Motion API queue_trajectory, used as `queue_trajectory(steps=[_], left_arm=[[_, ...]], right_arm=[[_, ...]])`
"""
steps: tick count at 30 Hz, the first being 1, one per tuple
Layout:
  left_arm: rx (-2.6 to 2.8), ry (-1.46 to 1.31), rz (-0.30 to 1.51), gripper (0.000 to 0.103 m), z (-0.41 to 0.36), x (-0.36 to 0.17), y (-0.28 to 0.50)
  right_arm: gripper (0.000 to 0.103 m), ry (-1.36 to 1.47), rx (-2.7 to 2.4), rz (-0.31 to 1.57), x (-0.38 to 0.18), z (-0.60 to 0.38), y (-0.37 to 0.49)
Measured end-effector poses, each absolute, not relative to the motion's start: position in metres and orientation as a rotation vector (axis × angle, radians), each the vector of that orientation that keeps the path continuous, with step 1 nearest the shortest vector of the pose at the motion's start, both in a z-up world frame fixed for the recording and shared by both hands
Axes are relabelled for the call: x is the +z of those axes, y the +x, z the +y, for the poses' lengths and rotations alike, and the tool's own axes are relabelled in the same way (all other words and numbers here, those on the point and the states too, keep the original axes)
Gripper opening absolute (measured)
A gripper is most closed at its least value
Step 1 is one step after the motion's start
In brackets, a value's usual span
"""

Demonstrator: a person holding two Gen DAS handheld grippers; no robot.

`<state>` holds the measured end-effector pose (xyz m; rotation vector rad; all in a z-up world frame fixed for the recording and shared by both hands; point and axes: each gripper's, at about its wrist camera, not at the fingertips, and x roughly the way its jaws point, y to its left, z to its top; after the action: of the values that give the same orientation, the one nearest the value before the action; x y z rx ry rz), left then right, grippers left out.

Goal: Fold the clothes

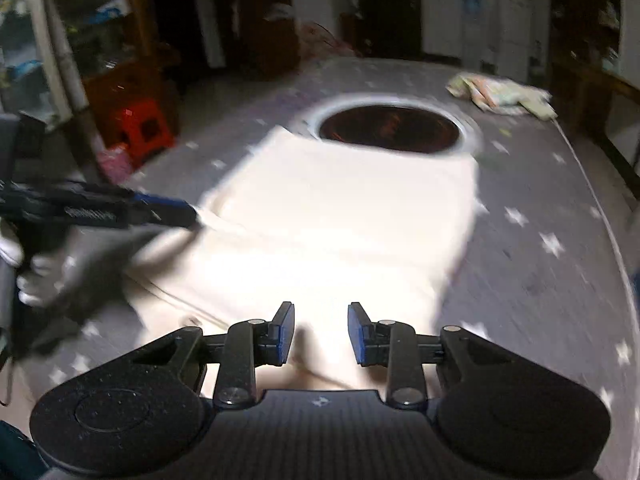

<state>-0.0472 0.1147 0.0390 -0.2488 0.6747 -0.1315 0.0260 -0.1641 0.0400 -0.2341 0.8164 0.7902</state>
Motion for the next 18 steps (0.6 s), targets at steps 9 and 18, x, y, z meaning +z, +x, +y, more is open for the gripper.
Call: queue_trajectory(steps=[9,18], left_arm=[[-0.128,-0.160,0.679,0.014,0.105,0.033,-0.040],[-0.118,-0.125,0.690,0.014,0.105,0.029,-0.034]], right_arm=[[0.036,-0.253,0.750,0.790,0.045,-0.170,0.036],[0.036,-0.272,0.721,0.769,0.025,-0.148,0.069]])
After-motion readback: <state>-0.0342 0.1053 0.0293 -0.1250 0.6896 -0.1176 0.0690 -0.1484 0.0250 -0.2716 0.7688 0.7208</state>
